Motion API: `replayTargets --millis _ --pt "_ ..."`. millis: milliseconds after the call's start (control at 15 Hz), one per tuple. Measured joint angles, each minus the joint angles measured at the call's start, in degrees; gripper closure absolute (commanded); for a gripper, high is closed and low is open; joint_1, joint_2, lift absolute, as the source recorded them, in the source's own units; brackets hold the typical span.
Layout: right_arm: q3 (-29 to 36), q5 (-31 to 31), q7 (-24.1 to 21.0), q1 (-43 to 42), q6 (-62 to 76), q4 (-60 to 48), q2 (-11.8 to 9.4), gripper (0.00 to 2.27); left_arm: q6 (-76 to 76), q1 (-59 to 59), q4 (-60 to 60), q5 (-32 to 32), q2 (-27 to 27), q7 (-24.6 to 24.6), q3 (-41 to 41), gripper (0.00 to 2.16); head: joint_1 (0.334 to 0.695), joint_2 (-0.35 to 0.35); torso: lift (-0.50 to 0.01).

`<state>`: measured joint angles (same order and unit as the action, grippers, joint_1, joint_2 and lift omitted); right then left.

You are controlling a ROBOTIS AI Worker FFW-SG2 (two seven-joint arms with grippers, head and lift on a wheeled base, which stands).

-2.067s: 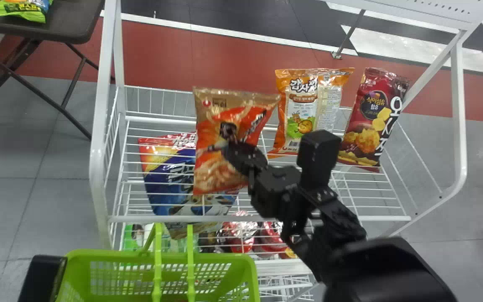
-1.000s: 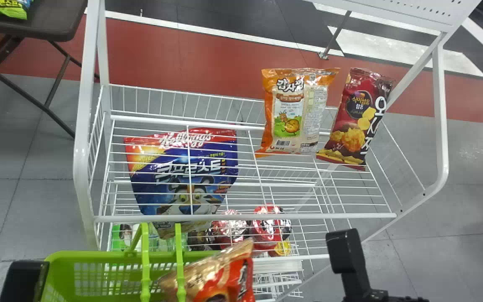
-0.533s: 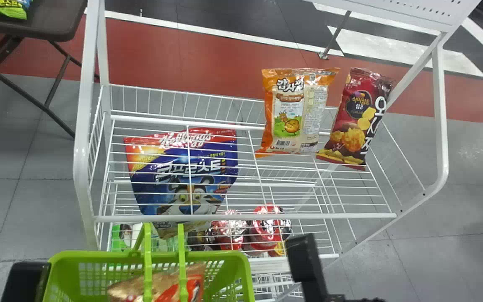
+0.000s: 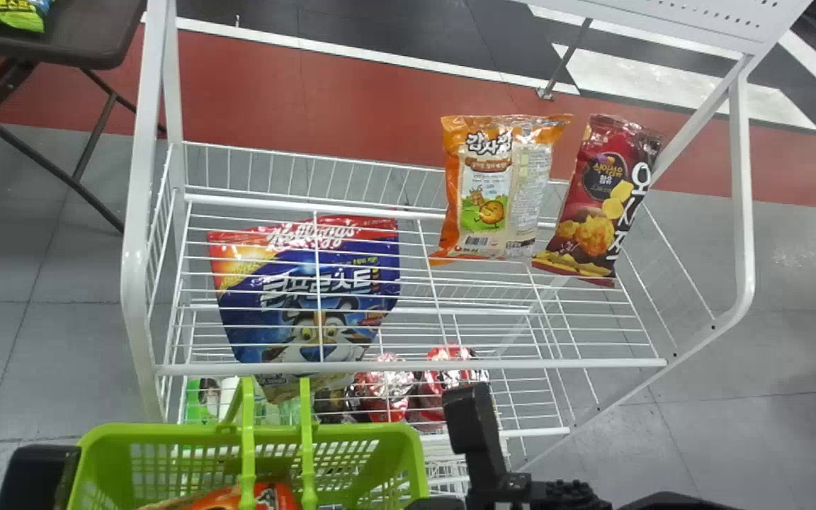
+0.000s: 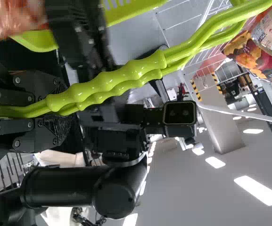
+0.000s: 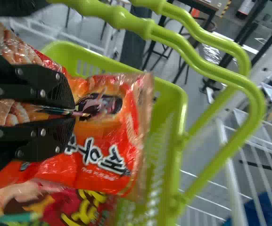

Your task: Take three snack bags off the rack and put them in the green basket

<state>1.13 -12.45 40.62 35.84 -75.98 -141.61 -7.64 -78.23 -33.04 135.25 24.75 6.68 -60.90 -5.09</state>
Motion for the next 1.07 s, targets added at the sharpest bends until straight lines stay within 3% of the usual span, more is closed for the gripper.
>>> replayTargets --millis 267,400,667,800,1067 --pt "4.08 0.96 0.65 1.76 5.24 -2.82 0.15 0.08 -0.11 -0.01 0.02 0.03 0.07 0.0 -0.11 1.75 0.695 -0.35 -0.023" --pt "6.9 0.25 -0.66 3.23 15.75 -3.27 1.05 0.08 -0.12 -0.11 0.09 0.03 0.14 -0.02 -0.14 1.75 0.695 -0.35 -0.023" --pt "9.12 1.36 -10.25 2.78 48.28 3.24 2.09 0.08 0.03 -0.36 0.14 0.03 0.16 -0.18 -0.29 1.75 0.695 -0.35 -0.023" --pt "9.18 1.43 -18.01 0.37 62.19 8.99 2.46 0.08 0.05 -0.49 0.04 0.01 0.15 -0.25 -0.36 1.75 0.695 -0.35 -0.023" --pt "10.94 1.26 -23.87 -9.65 70.43 22.76 3.03 0.09 -0.01 -0.53 0.08 -0.05 0.34 -0.16 -0.44 1.75 0.695 -0.35 -0.023"
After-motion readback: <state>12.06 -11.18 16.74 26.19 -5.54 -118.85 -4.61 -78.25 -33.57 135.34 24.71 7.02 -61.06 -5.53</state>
